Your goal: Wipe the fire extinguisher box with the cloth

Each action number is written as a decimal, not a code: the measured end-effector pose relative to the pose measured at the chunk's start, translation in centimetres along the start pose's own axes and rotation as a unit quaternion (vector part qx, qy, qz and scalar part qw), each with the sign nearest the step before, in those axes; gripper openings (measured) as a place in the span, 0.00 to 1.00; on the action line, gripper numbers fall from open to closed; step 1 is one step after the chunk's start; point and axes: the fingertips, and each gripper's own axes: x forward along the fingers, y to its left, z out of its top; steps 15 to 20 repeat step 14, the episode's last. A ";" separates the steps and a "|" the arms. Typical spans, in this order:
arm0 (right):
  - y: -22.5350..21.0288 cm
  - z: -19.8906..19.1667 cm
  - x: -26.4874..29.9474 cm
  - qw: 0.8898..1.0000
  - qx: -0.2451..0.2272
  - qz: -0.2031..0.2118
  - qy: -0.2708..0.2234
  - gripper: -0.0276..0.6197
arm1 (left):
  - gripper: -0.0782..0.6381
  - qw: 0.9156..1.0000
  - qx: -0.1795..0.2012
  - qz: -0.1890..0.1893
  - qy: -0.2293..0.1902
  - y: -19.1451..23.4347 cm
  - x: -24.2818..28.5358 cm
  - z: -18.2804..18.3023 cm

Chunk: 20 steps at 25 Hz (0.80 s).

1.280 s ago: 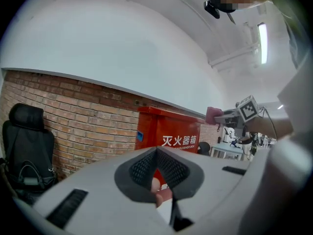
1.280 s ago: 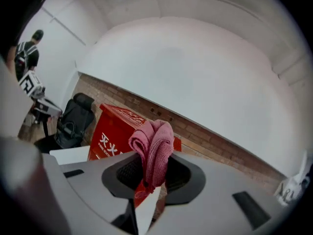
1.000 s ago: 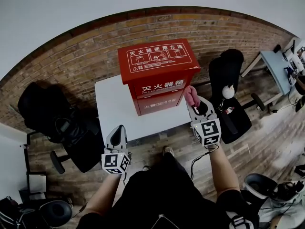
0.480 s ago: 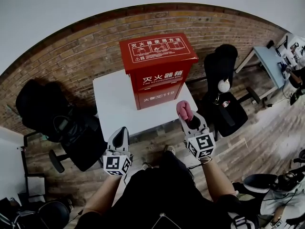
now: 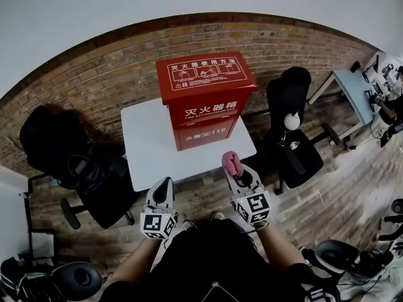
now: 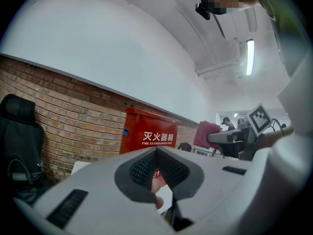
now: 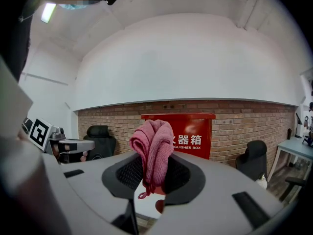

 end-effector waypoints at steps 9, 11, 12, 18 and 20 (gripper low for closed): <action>-1.3 0.1 -0.1 1.000 -0.011 0.025 -0.003 0.21 | 0.13 1.000 0.003 -0.011 0.002 -3.5 2.1 -0.2; -2.0 0.4 0.0 1.000 -0.011 0.024 -0.008 0.21 | 0.13 1.000 0.003 -0.007 0.002 -3.8 2.5 -0.2; -2.3 0.5 0.0 1.000 -0.011 0.024 -0.009 0.21 | 0.13 1.000 0.004 -0.005 0.002 -3.9 2.6 -0.2; -2.9 0.6 0.0 1.000 -0.011 0.024 -0.012 0.21 | 0.13 1.000 0.004 -0.002 0.002 -4.2 2.9 -0.3; -2.9 0.6 0.0 1.000 -0.011 0.024 -0.012 0.21 | 0.13 1.000 0.004 -0.002 0.002 -4.2 2.9 -0.3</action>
